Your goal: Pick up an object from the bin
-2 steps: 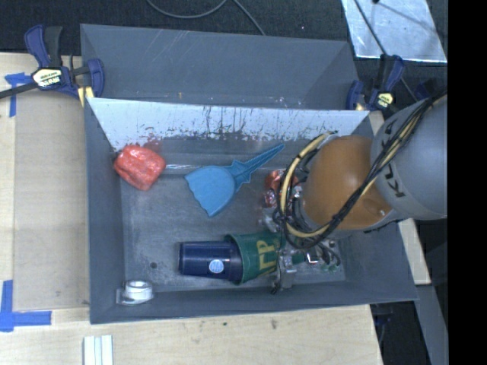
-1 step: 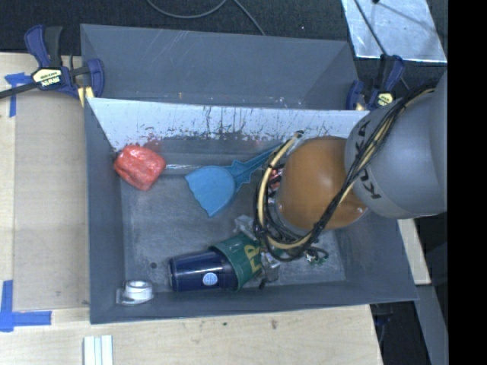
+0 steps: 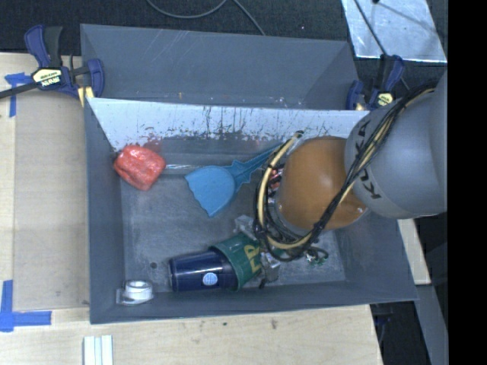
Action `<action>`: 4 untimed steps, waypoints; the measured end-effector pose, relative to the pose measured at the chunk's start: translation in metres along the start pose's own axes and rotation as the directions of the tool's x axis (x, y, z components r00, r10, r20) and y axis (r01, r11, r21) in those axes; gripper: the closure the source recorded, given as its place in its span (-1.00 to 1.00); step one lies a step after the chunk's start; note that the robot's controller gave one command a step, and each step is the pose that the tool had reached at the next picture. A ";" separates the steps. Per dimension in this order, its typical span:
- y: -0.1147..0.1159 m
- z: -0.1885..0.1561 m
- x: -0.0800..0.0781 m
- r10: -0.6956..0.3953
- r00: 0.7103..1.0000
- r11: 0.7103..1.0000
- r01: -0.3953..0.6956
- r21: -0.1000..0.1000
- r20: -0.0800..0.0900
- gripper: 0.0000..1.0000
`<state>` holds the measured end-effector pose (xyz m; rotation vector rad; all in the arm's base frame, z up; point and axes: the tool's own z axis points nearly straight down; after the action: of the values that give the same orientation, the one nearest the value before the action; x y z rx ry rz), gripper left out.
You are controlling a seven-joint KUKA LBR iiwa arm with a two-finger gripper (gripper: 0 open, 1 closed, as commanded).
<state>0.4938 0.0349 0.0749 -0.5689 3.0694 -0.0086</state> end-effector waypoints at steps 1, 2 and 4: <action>0.001 -0.004 0.002 0.000 1.000 1.000 0.000 -0.002 -0.003 1.00; 0.002 -0.023 0.003 0.000 1.000 1.000 0.000 -0.004 -0.009 1.00; 0.001 -0.041 0.000 0.000 1.000 1.000 0.000 -0.002 -0.001 1.00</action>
Offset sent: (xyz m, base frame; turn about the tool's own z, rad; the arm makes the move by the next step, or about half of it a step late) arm 0.0000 -0.0001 0.0418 0.0000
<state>0.4923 0.0354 0.1159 -0.5693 3.0703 -0.0065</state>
